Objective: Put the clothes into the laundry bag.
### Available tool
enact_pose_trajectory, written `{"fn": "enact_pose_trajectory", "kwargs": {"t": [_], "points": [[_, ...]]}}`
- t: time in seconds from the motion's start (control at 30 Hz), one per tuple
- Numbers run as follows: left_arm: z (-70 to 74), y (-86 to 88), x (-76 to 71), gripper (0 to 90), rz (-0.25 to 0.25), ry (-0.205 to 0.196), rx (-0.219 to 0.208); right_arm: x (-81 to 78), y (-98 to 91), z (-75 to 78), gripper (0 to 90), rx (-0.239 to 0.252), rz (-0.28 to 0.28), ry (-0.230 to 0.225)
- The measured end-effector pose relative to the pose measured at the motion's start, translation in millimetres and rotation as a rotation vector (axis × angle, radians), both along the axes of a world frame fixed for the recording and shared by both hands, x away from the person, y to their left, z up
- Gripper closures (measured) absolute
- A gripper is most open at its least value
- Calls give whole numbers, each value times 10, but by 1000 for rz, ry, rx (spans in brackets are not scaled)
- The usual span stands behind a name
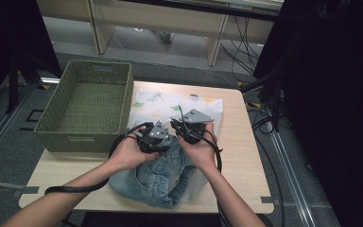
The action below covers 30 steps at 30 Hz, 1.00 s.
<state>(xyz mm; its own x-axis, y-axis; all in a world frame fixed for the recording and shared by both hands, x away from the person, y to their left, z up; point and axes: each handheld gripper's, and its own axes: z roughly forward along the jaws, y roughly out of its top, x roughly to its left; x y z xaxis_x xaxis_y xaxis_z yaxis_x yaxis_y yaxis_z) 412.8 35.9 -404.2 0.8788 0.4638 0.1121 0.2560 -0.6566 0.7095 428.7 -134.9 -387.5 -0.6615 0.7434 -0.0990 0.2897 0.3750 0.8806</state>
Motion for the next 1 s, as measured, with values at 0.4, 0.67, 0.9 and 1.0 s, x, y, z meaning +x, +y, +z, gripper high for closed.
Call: {"fn": "enact_pose_trajectory", "kwargs": {"t": [0.4, 0.67, 0.9, 1.0], "points": [[-283, -54, 107, 780, 72, -6, 19, 3, 2, -35, 898, -10, 0, 15], [-388, -59, 125, 743, 74, 0, 27, 19, -4, -76, 898, -23, 1, 22], [-446, -92, 47, 629, 53, 7, 17, 38, -7, -123, 898, -36, 6, 34], [-424, -96, 33, 566, 61, 4, -5, 40, -14, -124, 898, -36, 4, 38]]}}
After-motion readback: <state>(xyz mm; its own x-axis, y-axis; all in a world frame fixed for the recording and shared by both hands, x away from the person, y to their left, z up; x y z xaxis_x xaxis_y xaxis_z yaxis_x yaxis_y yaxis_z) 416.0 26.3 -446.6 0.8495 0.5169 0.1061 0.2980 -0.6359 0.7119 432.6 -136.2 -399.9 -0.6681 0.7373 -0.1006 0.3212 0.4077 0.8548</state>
